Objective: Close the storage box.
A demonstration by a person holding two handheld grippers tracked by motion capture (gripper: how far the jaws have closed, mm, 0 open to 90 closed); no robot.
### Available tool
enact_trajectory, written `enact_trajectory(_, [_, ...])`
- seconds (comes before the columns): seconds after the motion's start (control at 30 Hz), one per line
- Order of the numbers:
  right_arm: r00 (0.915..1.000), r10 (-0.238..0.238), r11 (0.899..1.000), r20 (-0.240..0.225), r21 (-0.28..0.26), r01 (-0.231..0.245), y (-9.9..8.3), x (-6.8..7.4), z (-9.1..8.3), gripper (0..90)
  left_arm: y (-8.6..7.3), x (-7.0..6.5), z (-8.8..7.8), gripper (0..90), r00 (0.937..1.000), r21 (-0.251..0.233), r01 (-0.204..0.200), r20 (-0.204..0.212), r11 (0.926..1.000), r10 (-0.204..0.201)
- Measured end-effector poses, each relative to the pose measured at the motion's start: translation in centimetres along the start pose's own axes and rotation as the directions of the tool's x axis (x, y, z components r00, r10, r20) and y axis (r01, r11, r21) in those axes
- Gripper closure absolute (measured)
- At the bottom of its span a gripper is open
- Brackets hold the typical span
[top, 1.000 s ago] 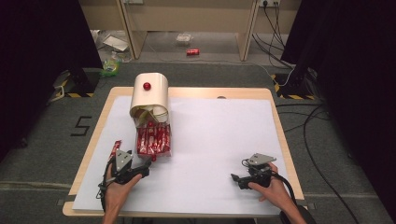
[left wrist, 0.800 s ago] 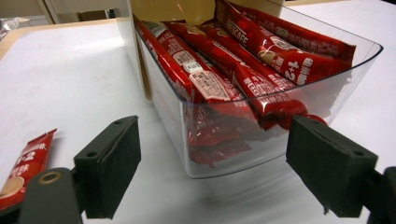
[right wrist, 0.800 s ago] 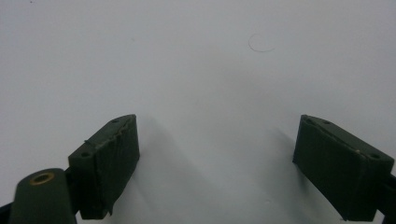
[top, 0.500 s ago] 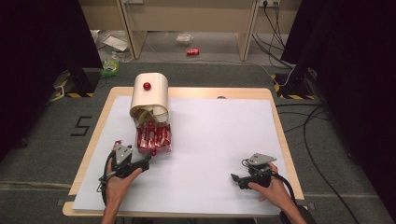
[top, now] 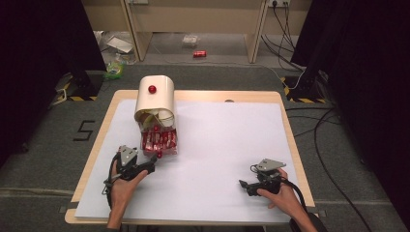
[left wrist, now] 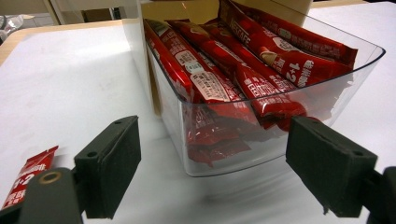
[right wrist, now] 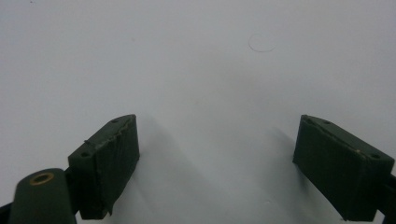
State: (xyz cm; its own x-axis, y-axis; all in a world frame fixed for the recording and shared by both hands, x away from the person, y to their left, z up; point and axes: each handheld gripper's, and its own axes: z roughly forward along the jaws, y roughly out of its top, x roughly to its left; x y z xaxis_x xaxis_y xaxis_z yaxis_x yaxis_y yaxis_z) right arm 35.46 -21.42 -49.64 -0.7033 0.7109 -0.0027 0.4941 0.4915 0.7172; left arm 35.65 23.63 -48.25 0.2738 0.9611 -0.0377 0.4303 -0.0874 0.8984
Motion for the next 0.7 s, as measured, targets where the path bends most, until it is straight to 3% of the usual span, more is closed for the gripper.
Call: enact_trajectory(0.7, [1.0,0.0,1.0,0.0,0.0,0.0,0.0,0.0,0.0,14.6,0.58,0.56,1.04,17.6,1.0,-0.001,-0.001,0.0,1.0,0.001])
